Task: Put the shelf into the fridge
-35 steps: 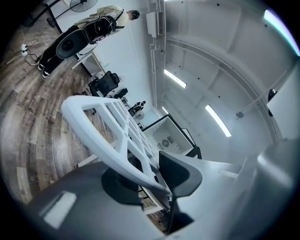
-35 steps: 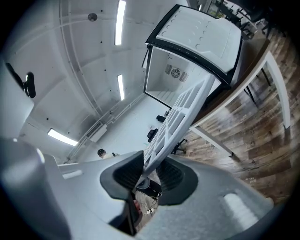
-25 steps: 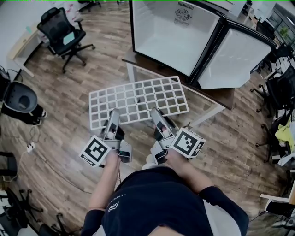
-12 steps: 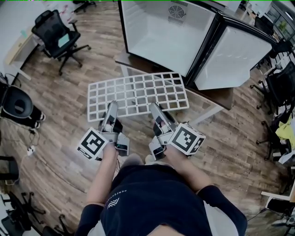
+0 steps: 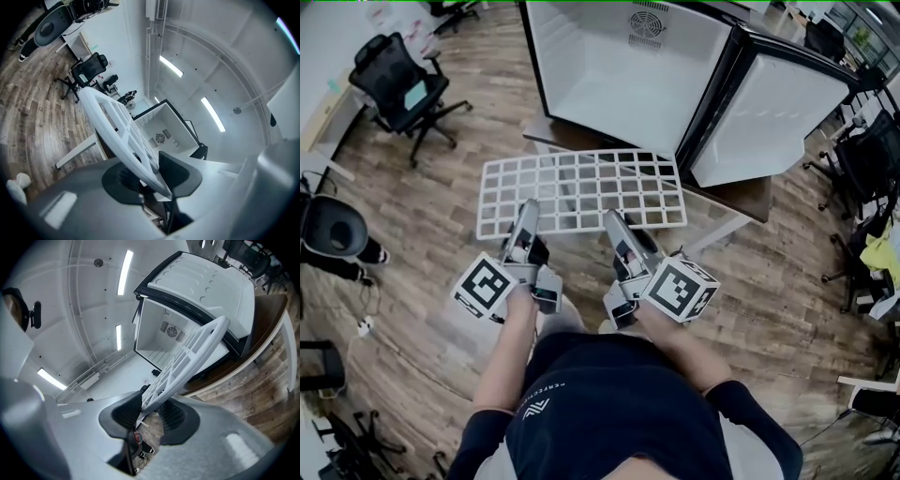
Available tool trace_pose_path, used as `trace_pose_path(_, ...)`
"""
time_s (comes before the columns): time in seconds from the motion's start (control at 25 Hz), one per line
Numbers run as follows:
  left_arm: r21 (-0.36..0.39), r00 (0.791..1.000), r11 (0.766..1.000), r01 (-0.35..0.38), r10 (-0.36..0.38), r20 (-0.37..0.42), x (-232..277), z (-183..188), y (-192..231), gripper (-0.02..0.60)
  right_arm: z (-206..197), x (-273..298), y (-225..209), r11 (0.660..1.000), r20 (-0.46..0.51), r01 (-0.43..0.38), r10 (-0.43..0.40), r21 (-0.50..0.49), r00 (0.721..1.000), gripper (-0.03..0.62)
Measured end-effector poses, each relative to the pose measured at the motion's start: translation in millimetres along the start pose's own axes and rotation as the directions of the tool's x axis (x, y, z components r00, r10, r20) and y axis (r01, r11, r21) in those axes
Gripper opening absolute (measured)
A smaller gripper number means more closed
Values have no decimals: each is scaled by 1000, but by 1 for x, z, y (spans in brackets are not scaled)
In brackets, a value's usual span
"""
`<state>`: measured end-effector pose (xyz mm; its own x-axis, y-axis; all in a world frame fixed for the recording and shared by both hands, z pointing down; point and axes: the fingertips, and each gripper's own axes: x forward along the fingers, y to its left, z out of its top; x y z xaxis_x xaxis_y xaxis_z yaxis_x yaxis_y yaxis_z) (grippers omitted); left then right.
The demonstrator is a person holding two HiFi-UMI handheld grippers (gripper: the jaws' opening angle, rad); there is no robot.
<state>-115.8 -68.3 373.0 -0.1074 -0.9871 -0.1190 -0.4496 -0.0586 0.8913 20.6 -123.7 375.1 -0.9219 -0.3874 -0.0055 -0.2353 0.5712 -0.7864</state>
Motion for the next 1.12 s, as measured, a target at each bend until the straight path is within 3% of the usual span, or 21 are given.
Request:
trace_pose_path(0.32,-9,994,999,33,-34,-103,60,28,18,109,19,43,-9,998,84,56,-56,-1,995,112)
trace_pose_path(0.56,-30,976,998,63,-67,-207,106,51,30,107,31,77,-15,992,155,126,-126,11,980,114)
trace_pose_path(0.64,-29,966,997,69,-74,-248,122,56,34,106,36,86,-16,987,180,159,-158,12,971,114)
trace_pose_path(0.76,78,949,996,40,-13,-316,140,67,50,106,44,99,-20,981,210,194,-193,17,958,114)
trace_pose_path(0.92,15,922,996,87,-74,-380,167,63,47,104,55,106,-26,969,267,245,-243,26,933,114)
trace_pose_path(1.12,79,885,990,116,-67,-461,189,62,49,106,68,110,-31,959,336,280,-278,43,900,114)
